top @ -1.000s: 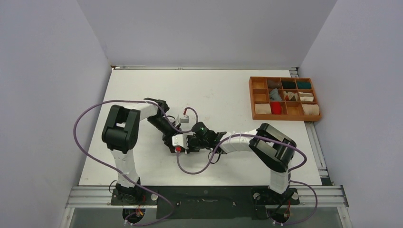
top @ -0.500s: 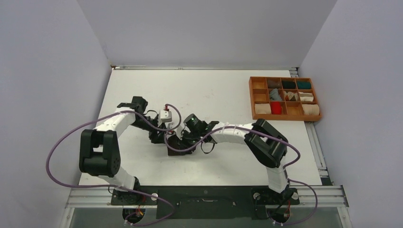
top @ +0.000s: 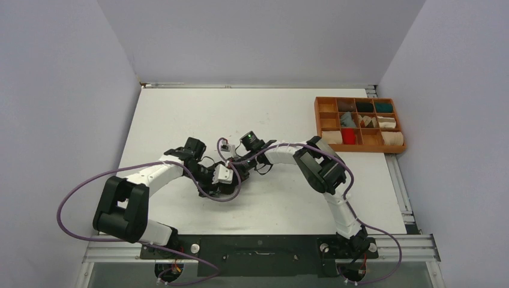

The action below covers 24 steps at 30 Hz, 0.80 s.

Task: Roll the socks
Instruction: Roll the sock at the center of the board.

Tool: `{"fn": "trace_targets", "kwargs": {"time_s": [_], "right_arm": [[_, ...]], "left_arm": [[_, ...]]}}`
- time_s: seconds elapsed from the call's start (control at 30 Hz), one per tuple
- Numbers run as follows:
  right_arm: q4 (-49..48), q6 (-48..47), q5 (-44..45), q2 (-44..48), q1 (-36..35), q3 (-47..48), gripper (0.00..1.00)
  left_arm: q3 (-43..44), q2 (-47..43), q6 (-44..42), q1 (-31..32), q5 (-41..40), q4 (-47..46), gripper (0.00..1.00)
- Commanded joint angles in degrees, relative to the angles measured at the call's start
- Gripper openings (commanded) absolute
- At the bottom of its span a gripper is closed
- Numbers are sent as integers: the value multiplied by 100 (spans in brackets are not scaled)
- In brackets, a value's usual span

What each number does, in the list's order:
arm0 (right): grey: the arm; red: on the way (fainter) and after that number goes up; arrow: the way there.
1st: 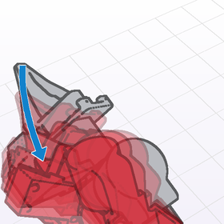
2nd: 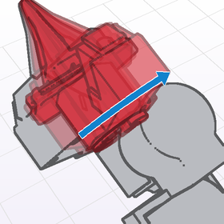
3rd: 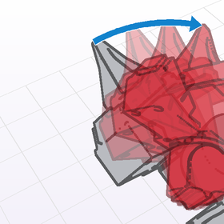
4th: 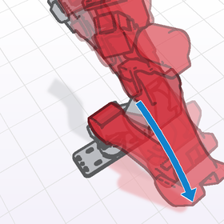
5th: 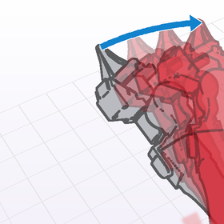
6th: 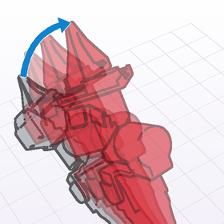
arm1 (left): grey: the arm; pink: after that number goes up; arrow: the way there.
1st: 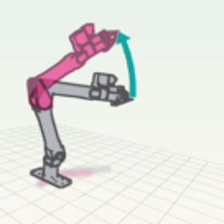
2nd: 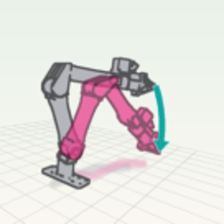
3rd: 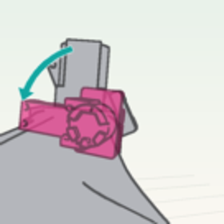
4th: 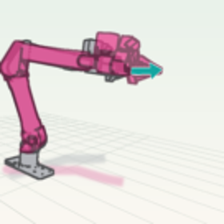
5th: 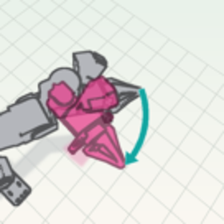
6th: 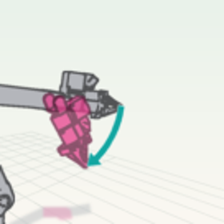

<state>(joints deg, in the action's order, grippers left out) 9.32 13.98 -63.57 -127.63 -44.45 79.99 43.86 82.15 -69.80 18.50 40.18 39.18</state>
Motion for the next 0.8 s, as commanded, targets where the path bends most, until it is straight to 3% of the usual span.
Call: {"fn": "trace_targets", "kwargs": {"time_s": [0.0,0.1,0.17,0.2,0.23,0.3,0.5,0.67,0.77], "right_arm": [[321,247,609,-374,154,-221,6],[237,279,584,-364,188,-220,8],[46,329,602,-255,218,-268,17],[-99,364,613,-156,257,-333,27],[-308,409,636,-32,291,-422,35],[-811,486,668,317,408,-707,48],[-2822,363,1314,2101,905,-2332,68],[-3078,-1726,2722,3789,514,-3488,82],[-3323,-3961,3847,4460,-276,-4272,90]], "left_arm": [[-102,106,-1,194,-366,-401,58],[-223,115,327,310,-840,-871,50],[-223,119,463,312,-1036,-930,23],[-197,122,587,312,-1124,-948,8],[-156,143,711,298,-1175,-929,0],[58,293,891,216,-1131,-725,0],[1388,1415,1535,-229,-342,521,0],[2527,2384,2463,-156,552,1344,0],[2777,2810,2982,-166,850,1403,0]]}}
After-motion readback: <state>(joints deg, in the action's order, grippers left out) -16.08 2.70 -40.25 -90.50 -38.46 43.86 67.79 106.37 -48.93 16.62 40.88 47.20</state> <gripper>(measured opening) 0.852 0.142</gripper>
